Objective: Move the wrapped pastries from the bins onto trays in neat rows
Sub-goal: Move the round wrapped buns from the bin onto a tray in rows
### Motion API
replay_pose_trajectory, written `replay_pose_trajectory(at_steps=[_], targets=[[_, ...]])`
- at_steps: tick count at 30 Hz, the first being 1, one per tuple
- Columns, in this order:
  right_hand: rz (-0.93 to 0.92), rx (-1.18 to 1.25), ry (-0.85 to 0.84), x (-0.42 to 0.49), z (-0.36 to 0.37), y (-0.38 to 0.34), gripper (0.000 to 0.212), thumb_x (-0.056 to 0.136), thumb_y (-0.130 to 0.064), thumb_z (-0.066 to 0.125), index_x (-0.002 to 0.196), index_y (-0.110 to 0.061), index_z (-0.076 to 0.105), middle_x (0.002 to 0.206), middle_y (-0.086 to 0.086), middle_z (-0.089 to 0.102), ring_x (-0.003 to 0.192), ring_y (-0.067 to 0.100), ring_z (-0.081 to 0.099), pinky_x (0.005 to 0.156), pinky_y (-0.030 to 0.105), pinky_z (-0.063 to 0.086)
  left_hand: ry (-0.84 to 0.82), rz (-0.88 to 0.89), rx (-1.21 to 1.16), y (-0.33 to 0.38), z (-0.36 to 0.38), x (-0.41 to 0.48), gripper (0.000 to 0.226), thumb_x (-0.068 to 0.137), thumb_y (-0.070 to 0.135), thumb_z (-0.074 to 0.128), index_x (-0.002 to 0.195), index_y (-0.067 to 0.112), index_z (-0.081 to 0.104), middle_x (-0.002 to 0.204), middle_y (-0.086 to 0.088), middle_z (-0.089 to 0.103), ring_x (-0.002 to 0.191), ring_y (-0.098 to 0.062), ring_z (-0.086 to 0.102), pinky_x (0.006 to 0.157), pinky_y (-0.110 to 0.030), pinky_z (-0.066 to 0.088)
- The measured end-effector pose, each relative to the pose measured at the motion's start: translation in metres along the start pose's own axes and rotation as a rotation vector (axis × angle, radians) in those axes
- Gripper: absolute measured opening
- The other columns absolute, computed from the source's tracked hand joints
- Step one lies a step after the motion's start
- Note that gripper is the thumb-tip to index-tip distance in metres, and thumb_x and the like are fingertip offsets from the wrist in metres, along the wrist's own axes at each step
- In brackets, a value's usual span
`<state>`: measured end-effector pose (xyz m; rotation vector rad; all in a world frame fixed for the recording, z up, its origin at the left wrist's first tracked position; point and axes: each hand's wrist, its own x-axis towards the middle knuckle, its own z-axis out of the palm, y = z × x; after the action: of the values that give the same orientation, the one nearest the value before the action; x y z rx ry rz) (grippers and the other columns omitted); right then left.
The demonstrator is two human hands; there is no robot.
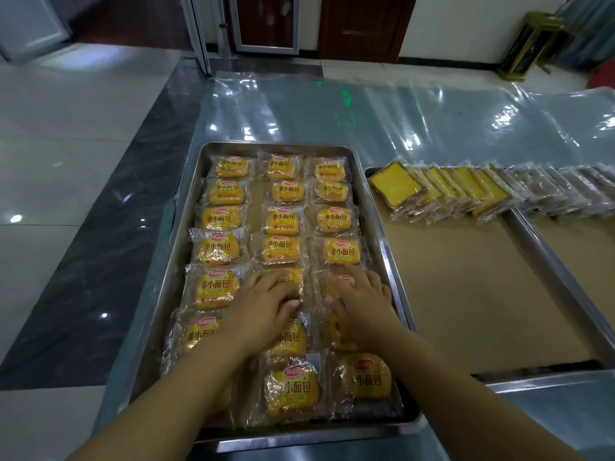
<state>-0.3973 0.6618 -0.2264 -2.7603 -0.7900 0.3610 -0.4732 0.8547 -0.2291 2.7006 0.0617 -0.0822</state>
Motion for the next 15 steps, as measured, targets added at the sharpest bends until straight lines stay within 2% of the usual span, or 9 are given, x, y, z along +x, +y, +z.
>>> replay_pose_trajectory(at_steps=[4,7,11,15], targets=[[-0.032,0.030,0.123,0.020,-0.016,-0.012,0.046,0.093,-0.038,0.045,0.137,-0.026,0.038,0.141,0.002,0.037,0.129,0.025,0.027,0.104,0.046,0.029,0.119,-0.021,-0.001,-0.013,-0.019,0.005,0.037,0.093,0.043,0.043,0.127,0.029,0.053,0.137,0.008,0.044,0.128,-0.015,0.027,0.105,-0.033,0.027],[-0.068,0.048,0.122,0.050,-0.025,-0.025,0.047,0.092,-0.037,0.046,0.136,-0.022,0.039,0.140,0.004,0.040,0.129,0.024,0.028,0.105,0.042,0.028,0.157,-0.043,0.025,-0.032,-0.034,0.016,0.036,0.093,0.040,0.046,0.126,0.028,0.054,0.133,0.006,0.047,0.124,-0.015,0.030,0.101,-0.032,0.029],[-0.087,-0.001,0.091,0.104,-0.029,-0.041,0.062,0.094,-0.044,0.042,0.146,-0.019,0.022,0.152,0.006,0.025,0.139,0.027,0.017,0.112,0.044,0.020,0.215,-0.089,0.061,-0.062,-0.051,0.041,0.036,0.093,0.036,0.049,0.126,0.022,0.054,0.134,-0.001,0.047,0.126,-0.021,0.030,0.105,-0.036,0.025],[-0.102,-0.053,0.050,0.165,-0.022,-0.050,0.073,0.093,-0.054,0.037,0.149,-0.018,0.007,0.158,0.008,0.006,0.144,0.030,0.000,0.114,0.047,0.010,0.205,-0.139,0.112,-0.092,-0.060,0.078,0.043,0.094,0.037,0.047,0.133,0.020,0.046,0.143,-0.005,0.038,0.131,-0.025,0.024,0.108,-0.038,0.022]])
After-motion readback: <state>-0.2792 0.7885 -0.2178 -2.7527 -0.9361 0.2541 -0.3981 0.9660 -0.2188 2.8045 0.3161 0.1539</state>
